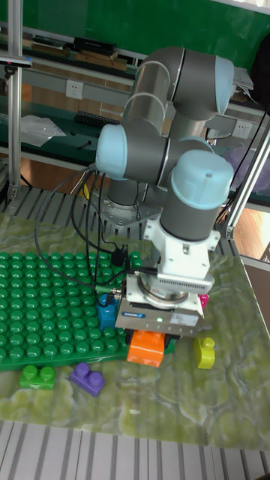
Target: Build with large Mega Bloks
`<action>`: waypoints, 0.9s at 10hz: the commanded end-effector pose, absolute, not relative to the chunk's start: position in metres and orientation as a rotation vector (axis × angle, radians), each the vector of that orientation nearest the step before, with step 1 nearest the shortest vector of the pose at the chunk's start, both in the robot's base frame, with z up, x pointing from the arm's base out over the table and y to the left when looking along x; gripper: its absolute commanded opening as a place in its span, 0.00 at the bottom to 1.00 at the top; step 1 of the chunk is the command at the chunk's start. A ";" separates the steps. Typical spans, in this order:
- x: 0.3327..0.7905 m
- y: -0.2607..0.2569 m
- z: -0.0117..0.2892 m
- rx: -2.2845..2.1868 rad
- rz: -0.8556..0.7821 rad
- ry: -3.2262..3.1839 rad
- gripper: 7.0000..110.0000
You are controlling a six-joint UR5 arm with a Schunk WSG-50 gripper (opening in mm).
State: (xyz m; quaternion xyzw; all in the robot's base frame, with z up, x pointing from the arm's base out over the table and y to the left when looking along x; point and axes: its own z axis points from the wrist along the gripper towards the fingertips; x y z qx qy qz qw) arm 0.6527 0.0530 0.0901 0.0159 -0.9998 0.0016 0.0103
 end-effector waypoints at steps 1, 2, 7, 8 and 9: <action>0.625 0.036 0.112 0.180 0.008 -3.082 0.15; 0.616 0.030 0.113 0.228 0.008 -3.066 0.15; 0.586 -0.002 0.100 0.445 0.016 -3.014 0.00; 0.581 -0.006 0.097 0.481 0.007 -3.009 0.00; 0.575 -0.006 0.095 0.497 -0.008 -3.005 0.00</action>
